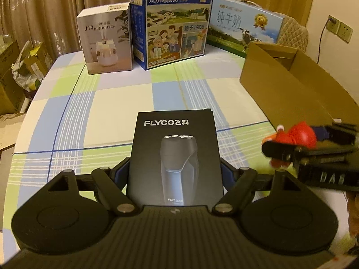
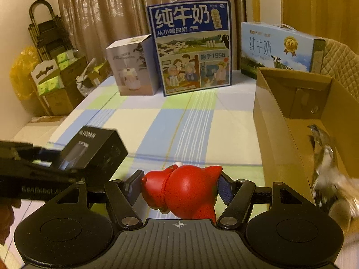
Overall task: Organize objects
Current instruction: 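Carry the shaver box and red toy over to the cardboard box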
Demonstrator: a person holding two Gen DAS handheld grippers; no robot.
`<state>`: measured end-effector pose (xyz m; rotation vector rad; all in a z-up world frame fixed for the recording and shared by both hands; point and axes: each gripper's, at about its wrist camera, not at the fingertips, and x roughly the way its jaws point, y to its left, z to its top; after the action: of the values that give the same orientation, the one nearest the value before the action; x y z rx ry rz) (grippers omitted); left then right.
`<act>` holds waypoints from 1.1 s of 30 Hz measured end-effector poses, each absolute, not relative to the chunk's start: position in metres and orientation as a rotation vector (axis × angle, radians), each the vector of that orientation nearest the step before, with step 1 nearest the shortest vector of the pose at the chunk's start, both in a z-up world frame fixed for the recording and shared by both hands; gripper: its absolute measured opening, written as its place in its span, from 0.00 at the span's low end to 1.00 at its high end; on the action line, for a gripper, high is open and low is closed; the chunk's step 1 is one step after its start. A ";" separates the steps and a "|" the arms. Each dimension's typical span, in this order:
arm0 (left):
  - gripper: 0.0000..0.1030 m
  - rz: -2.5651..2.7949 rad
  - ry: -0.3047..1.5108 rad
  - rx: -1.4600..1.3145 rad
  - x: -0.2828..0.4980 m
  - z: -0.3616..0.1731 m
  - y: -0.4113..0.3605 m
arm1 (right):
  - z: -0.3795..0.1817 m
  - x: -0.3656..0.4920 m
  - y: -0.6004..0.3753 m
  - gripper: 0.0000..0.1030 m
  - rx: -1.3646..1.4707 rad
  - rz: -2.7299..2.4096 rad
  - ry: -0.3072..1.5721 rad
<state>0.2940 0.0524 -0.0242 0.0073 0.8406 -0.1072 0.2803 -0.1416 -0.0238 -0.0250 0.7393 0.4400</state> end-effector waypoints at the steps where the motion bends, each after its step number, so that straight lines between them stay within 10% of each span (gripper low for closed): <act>1: 0.73 -0.108 0.839 0.008 0.289 -0.023 0.050 | -0.023 0.273 -0.143 0.63 -0.028 0.435 0.737; 33: 0.73 -0.143 0.762 -0.160 0.132 0.009 -0.038 | 0.020 0.120 -0.275 0.63 0.042 0.267 0.680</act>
<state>0.1324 -0.0384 0.0094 -0.1600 0.7616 -0.1433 0.1201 -0.2745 0.0197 0.0420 0.6799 0.2670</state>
